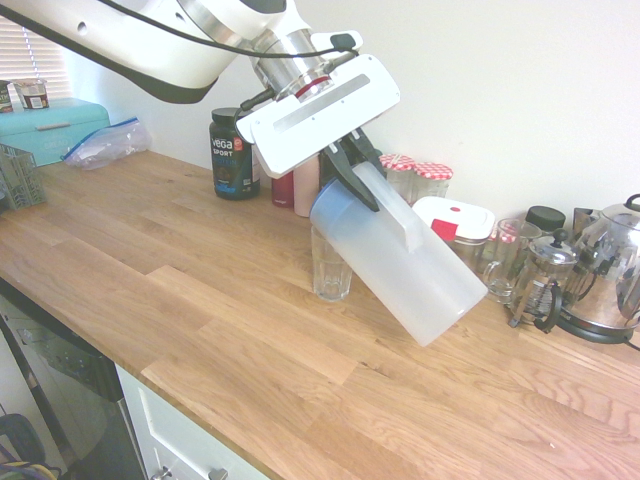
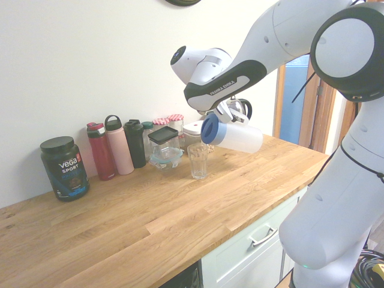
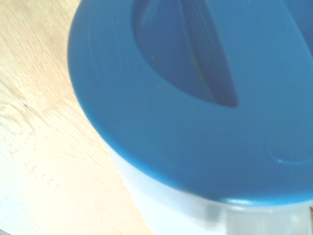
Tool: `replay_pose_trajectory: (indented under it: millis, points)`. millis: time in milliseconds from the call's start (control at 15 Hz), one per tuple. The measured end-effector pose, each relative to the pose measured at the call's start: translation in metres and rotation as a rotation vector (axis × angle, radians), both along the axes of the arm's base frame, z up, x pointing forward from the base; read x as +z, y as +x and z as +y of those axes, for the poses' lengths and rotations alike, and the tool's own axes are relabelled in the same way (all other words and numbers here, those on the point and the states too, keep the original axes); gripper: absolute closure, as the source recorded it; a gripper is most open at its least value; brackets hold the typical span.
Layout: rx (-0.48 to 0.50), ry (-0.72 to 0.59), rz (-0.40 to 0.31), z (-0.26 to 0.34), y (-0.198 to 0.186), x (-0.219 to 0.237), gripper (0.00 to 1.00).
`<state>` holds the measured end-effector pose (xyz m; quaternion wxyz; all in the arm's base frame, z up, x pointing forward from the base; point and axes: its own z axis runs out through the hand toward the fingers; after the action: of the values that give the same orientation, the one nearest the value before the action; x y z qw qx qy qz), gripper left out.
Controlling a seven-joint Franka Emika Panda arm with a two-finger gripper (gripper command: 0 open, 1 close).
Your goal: Pour me some water
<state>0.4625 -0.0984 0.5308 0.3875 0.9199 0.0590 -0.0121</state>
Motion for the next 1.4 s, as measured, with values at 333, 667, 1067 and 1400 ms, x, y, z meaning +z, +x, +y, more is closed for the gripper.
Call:
replay_pose_trajectory:
  millis: [333,667,1067,1400]
  points:
    - [-0.001,-0.009,0.007,0.004,0.002,-0.008,1.00]
    - [-0.067,0.195,-0.111,-0.033,-0.033,0.047,1.00]
    - [-0.275,0.517,-0.288,-0.116,-0.096,0.077,1.00]
    - [-0.514,0.668,-0.409,-0.135,-0.115,0.042,1.00]
